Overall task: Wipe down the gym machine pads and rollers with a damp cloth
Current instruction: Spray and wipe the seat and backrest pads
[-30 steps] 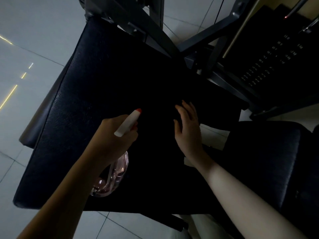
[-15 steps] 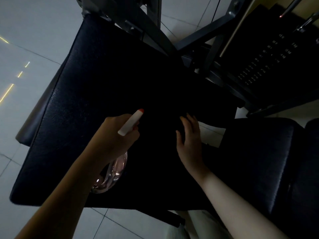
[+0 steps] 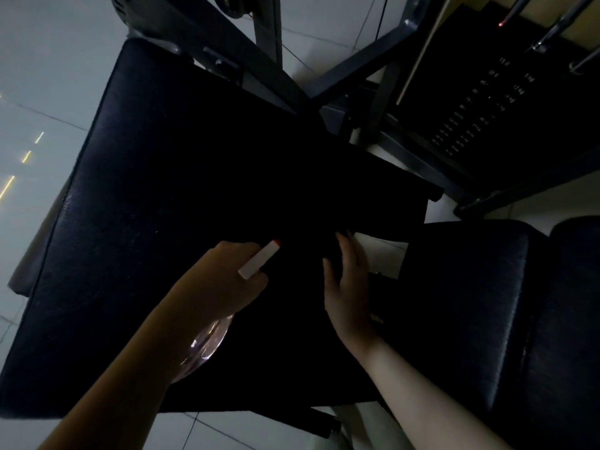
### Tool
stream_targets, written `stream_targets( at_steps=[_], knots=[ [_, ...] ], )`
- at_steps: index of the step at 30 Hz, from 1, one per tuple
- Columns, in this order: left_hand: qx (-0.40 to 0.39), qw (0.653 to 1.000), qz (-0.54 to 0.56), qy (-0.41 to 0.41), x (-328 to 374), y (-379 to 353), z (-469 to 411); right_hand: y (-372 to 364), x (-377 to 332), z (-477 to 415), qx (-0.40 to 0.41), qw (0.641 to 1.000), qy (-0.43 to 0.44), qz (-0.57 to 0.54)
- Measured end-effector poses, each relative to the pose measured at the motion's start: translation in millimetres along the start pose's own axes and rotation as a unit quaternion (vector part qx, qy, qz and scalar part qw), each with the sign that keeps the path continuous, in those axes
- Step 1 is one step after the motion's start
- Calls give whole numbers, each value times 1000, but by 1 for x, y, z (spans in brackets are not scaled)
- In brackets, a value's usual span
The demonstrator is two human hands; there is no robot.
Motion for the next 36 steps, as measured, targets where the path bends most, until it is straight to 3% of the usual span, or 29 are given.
stream_targets(
  at_steps=[4, 8, 13, 25, 28, 31, 36],
  knots=[
    [-21, 997, 63, -43, 25, -1, -20, 28, 17, -4, 54, 972, -183, -136],
    [-16, 998, 19, -50, 48, -16, -48, 39, 20, -2, 88, 918, -292, -255],
    [-4, 998, -51, -45, 55, -26, -70, 45, 13, -12, 144, 882, -300, -334],
    [24, 999, -26, -38, 68, -15, -74, 63, 13, -34, 202, 868, -278, -360],
    [32, 999, -5, -36, 66, -10, -71, 72, 13, -58, 209, 903, -244, -286],
    [33, 998, 19, -53, 65, -4, -68, 79, 25, -95, 205, 954, -209, -65],
    [57, 994, 44, -78, 65, 5, -64, 62, 43, -127, 227, 943, -191, 149]
  ],
)
Point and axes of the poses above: each hand's wrist, its own z-axis away from the middle knuckle, its own y-axis out of the back of the hand, x = y × z, the point moved 6 cm from there along -z, towards the middle knuckle, and after that the axes turned 7 degrees about z, right-handed, at the moved point
